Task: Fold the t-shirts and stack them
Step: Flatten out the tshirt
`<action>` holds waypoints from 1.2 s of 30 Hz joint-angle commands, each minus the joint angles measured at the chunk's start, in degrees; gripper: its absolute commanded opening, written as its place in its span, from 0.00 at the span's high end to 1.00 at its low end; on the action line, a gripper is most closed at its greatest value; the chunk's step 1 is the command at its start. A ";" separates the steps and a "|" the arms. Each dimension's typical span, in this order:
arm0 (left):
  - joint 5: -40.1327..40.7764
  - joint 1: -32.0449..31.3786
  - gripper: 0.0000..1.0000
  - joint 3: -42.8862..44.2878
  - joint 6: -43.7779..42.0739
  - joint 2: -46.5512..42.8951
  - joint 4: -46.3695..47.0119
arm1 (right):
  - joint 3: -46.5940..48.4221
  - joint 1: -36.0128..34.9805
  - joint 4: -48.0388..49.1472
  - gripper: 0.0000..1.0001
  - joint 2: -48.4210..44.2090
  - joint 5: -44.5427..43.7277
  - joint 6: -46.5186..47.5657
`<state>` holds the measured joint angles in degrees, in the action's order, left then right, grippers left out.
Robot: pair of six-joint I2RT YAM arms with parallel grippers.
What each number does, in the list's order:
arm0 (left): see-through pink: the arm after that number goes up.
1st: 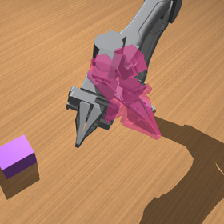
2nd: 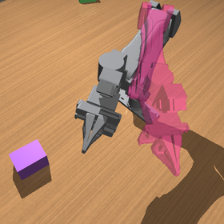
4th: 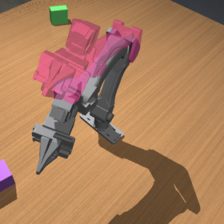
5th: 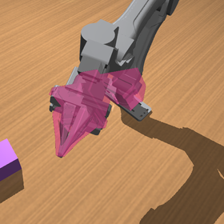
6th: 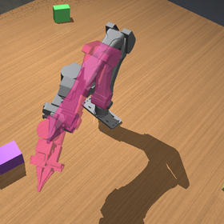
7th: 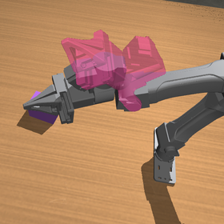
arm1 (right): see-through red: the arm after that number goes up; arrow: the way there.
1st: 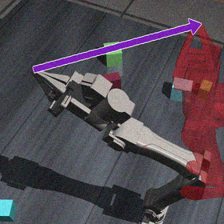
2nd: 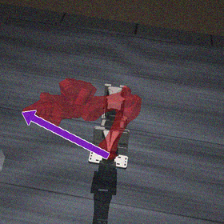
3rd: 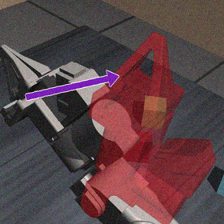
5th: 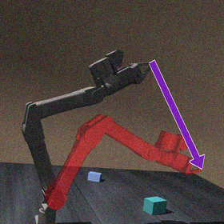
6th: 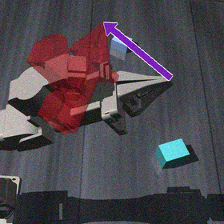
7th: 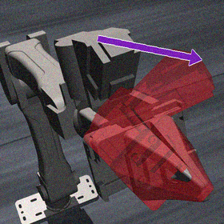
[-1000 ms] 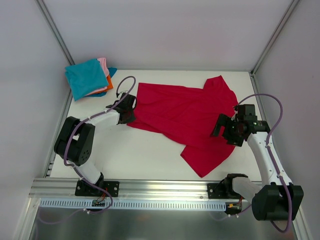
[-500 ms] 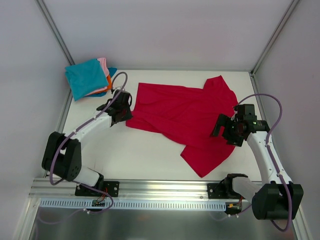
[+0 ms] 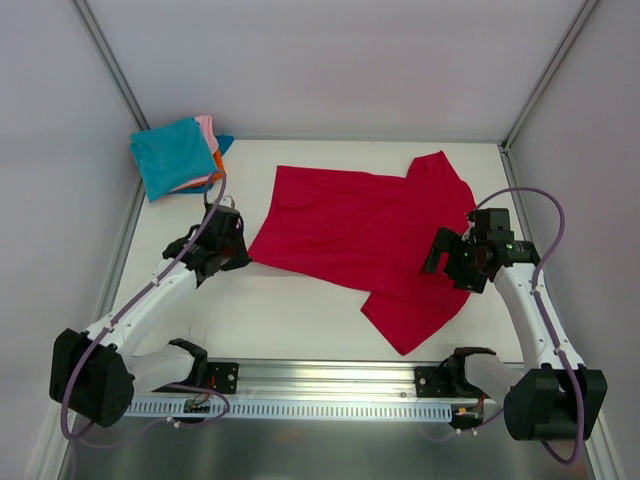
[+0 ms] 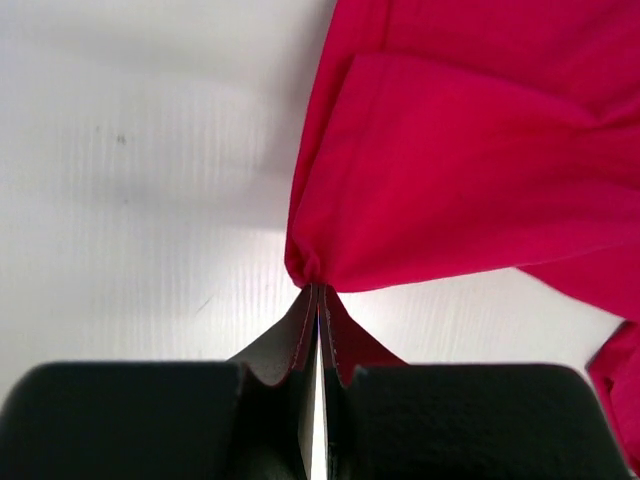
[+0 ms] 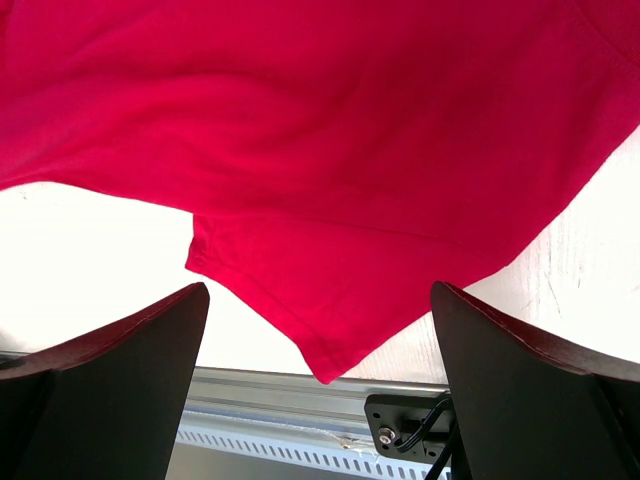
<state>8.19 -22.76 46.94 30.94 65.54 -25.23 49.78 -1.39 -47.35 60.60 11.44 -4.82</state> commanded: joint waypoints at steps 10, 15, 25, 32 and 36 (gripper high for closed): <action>0.43 0.35 0.71 -14.67 7.82 -15.08 -8.60 | -0.91 -0.90 -0.90 0.01 -4.08 1.74 0.43; 2.10 0.35 0.01 -17.14 10.54 -18.95 -9.22 | -2.31 -1.25 -2.12 0.01 -5.05 2.88 0.25; -0.01 0.35 0.01 -13.46 11.34 -24.84 -7.99 | -10.93 -2.21 2.43 0.01 -4.97 8.42 -4.05; -2.56 0.26 0.01 -11.26 10.81 -25.63 -7.73 | -17.78 -2.92 9.37 0.01 -2.77 13.07 -8.36; -3.79 0.44 0.01 -10.82 10.46 -25.55 -7.37 | -19.02 -3.09 10.97 0.00 -0.05 12.56 -9.42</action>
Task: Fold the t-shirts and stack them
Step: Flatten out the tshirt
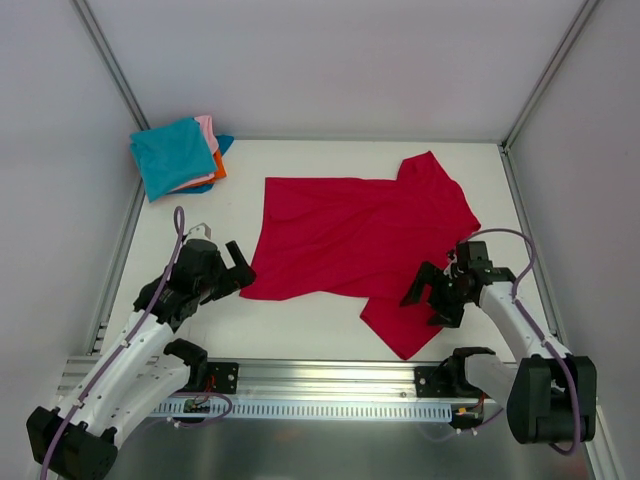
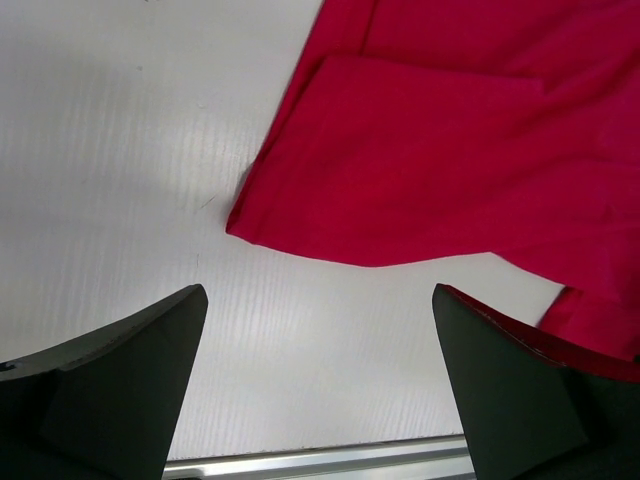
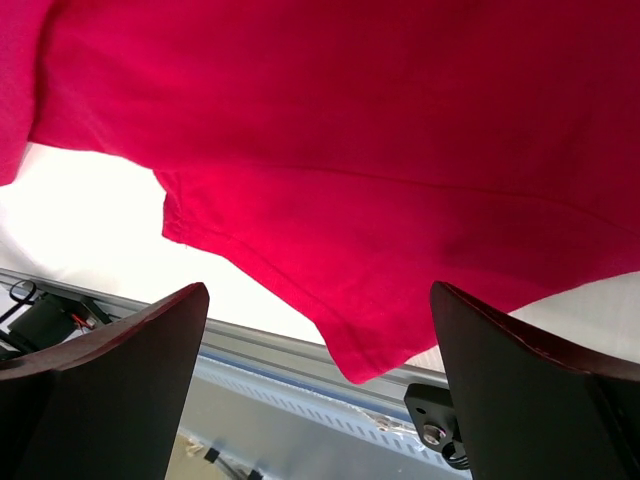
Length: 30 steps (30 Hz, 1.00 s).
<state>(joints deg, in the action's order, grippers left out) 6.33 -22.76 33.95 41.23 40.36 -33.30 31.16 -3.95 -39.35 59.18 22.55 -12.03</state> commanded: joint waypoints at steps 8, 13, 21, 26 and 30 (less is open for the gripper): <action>-2.81 0.35 0.01 3.13 -0.71 -0.72 0.61 | 0.83 -0.45 0.69 0.01 2.61 -11.10 -5.63; -2.73 0.35 0.01 3.92 -1.51 -1.07 -0.10 | 3.82 -0.54 -2.74 0.01 6.90 -20.15 -7.13; -1.58 0.26 0.01 4.01 -2.30 -1.34 -0.98 | 6.02 -0.54 -2.14 0.01 14.91 -23.87 -6.78; -1.06 0.35 0.01 4.01 -2.74 -1.51 -1.42 | 6.81 -0.63 -1.87 0.00 16.76 -25.09 -6.86; -0.61 0.35 0.01 3.84 -2.91 -1.34 -1.33 | 7.60 -0.54 -3.18 0.01 16.67 -27.72 -7.30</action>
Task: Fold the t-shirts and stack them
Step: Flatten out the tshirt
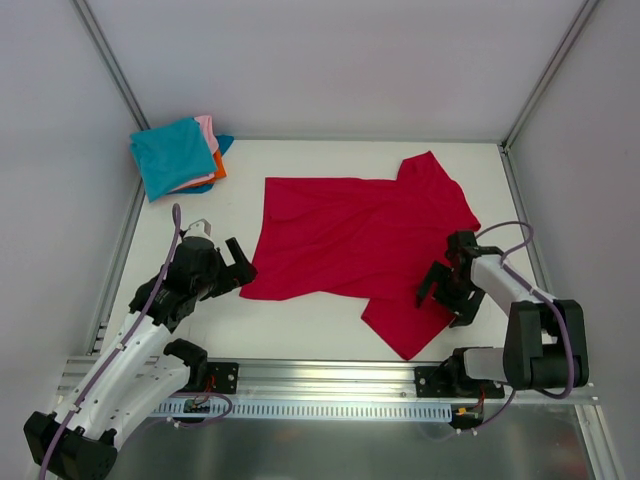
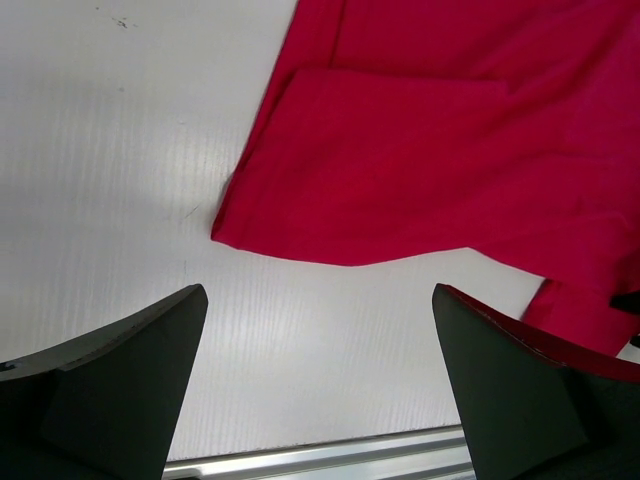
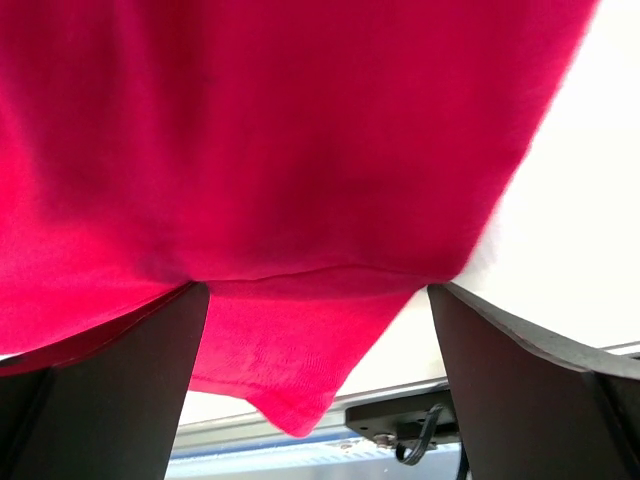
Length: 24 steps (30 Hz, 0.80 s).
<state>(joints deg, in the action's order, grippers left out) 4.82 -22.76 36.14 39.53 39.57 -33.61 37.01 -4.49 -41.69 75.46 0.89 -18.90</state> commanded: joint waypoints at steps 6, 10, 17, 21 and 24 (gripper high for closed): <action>0.72 0.35 0.01 1.47 -1.12 -0.37 -0.93 | 6.13 -0.08 -6.64 0.00 7.32 -13.88 -1.93; 0.89 0.35 0.01 2.35 -1.29 -0.90 -2.16 | 12.80 -0.17 -15.93 0.01 17.59 -24.05 -4.65; 1.51 0.35 0.01 3.32 -1.21 -2.22 -4.18 | 19.24 -3.85 -20.10 0.01 26.59 -30.85 -8.17; 1.77 0.35 0.01 3.32 -1.30 -3.01 -4.36 | 20.20 -4.39 -20.35 0.01 24.29 -34.01 -8.79; 1.69 0.35 0.01 3.41 -1.47 -2.75 -4.19 | 23.62 -4.30 -23.43 0.01 25.79 -37.79 -9.49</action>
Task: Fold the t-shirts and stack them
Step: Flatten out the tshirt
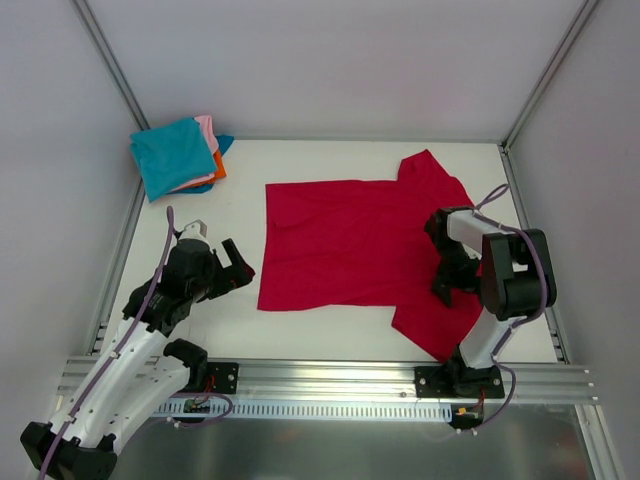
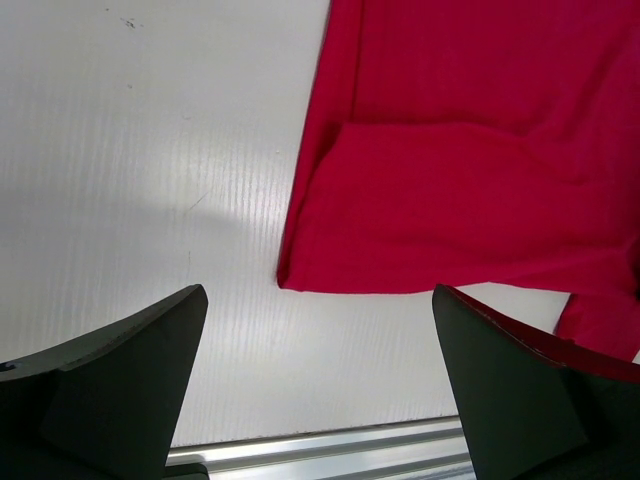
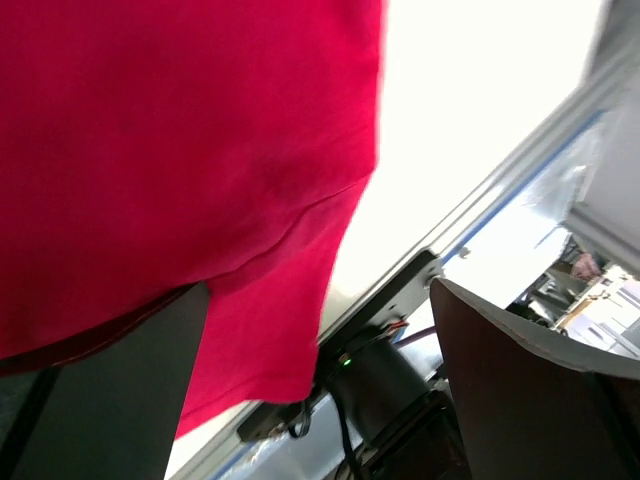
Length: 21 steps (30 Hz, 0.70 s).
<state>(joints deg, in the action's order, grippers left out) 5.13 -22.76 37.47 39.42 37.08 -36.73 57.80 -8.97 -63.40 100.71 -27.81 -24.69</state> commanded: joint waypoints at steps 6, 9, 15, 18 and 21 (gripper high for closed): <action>1.91 0.35 0.01 2.69 -1.89 -0.16 -1.50 | 9.52 1.67 -7.26 0.01 3.62 -16.83 -5.63; 2.26 0.35 0.01 1.99 -1.98 -0.34 -1.06 | 11.72 2.29 -8.58 0.01 4.06 -18.15 -5.64; -3.27 0.35 0.01 -1.08 -1.01 2.20 5.95 | 10.94 2.03 -7.27 0.01 1.96 -15.61 -4.50; -6.52 0.35 0.01 -4.33 -0.75 5.45 15.70 | 7.00 -0.16 -0.89 0.00 -2.69 -12.19 -0.82; -7.84 0.35 0.01 -5.48 -2.06 10.37 24.14 | 0.76 -3.94 8.24 0.01 -14.54 -1.94 5.78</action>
<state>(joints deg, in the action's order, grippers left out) 1.04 -22.76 33.10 38.76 44.31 -24.05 62.39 -9.74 -62.65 97.06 -37.71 -23.64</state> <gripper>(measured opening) 0.986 0.993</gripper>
